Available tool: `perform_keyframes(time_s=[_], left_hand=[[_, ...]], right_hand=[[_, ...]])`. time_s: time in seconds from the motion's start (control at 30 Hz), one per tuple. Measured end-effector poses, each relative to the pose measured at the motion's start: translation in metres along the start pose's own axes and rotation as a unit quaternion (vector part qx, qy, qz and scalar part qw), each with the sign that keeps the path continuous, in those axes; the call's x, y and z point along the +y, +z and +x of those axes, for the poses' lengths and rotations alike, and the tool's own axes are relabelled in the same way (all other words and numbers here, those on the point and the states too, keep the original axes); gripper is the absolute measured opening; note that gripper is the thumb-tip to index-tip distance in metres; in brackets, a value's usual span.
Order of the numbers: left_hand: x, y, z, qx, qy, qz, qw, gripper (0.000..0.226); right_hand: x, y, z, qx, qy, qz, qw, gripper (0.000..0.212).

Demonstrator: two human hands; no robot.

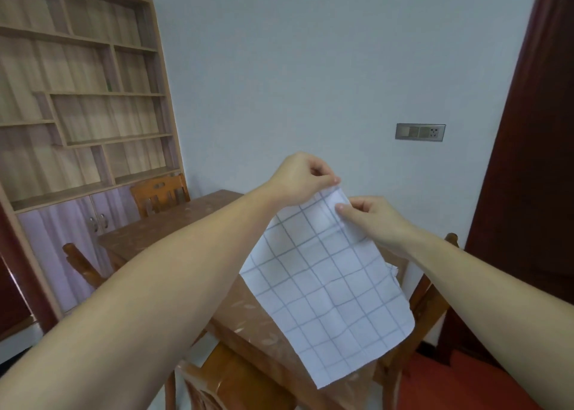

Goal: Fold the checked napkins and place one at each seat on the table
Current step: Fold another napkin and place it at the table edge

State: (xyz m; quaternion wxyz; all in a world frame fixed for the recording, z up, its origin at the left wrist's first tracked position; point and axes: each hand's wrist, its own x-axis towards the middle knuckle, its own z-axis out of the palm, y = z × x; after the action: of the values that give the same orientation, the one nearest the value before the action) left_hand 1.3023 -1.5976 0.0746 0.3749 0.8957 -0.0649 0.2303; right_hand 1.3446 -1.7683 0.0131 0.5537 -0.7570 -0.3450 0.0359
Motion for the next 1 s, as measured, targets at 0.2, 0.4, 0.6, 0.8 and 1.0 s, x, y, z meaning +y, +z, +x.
perform_keyframes(time_s=[0.2, 0.4, 0.6, 0.8, 1.0], left_hand=[[-0.006, -0.013, 0.006, 0.051, 0.0, 0.053, 0.997, 0.013], [-0.015, -0.023, 0.007, 0.096, -0.01, 0.057, 0.994, 0.013], [-0.015, -0.016, 0.003, 0.034, 0.012, 0.054, 0.998, 0.014], [-0.018, -0.015, -0.006, 0.054, -0.001, -0.041, 0.998, 0.012], [-0.044, -0.039, -0.028, -0.045, -0.098, 0.009, 0.994, 0.026]], right_hand=[[0.037, -0.013, -0.016, -0.106, 0.066, -0.254, 0.959, 0.034], [0.064, -0.013, -0.032, -0.281, 0.2, -0.366, 0.864, 0.033], [0.037, -0.001, -0.015, -0.169, 0.108, -0.272, 0.941, 0.019], [0.004, 0.009, 0.012, -0.024, 0.036, -0.127, 0.991, 0.024], [0.007, -0.013, 0.011, -0.002, 0.077, -0.019, 0.997, 0.023]])
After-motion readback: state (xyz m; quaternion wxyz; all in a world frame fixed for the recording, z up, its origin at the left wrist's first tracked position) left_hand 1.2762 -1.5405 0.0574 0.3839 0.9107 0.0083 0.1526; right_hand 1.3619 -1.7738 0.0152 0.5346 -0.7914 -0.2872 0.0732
